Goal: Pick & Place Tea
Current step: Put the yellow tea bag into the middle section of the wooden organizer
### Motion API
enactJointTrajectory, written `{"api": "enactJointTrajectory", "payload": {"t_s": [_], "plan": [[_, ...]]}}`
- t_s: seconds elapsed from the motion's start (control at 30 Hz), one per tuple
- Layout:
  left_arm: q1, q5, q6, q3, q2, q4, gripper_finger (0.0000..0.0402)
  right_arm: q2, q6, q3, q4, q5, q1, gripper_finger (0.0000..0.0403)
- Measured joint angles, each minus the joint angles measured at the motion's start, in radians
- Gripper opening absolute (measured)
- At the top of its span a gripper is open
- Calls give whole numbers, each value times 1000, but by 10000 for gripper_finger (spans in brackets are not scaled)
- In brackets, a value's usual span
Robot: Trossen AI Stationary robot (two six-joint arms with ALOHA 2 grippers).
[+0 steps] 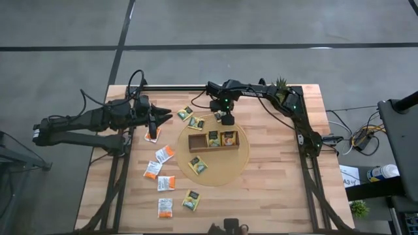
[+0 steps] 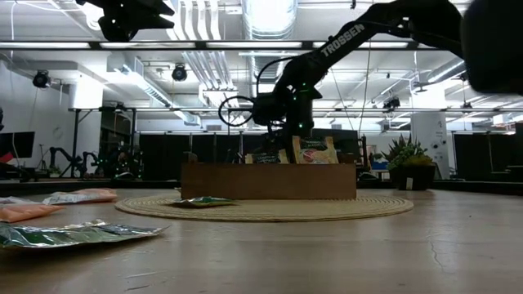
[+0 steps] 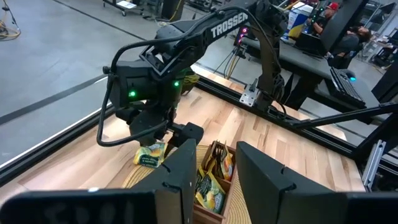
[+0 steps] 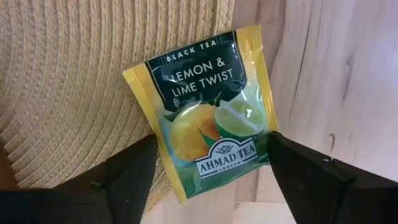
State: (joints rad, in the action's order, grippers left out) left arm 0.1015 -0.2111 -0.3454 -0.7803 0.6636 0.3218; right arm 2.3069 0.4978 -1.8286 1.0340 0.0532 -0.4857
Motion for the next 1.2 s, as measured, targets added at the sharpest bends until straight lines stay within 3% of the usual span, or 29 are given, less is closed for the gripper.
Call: {"api": "enactJointTrajectory", "payload": {"t_s": [0.23,0.53,0.6,0.83,1.2], "plan": [[0,0,0,0,0,0,108,3,14,0,3,0,-2,252],[0,0,0,0,0,0,108,2,29,0,11,0,-4,51],[0,0,0,0,0,0,108,1,29,0,11,0,-4,25],[0,0,0,0,0,0,108,0,28,-22,25,-4,-4,40],[0,0,-30,0,0,-1,108,-55,-3,-150,109,-6,-4,26]]}}
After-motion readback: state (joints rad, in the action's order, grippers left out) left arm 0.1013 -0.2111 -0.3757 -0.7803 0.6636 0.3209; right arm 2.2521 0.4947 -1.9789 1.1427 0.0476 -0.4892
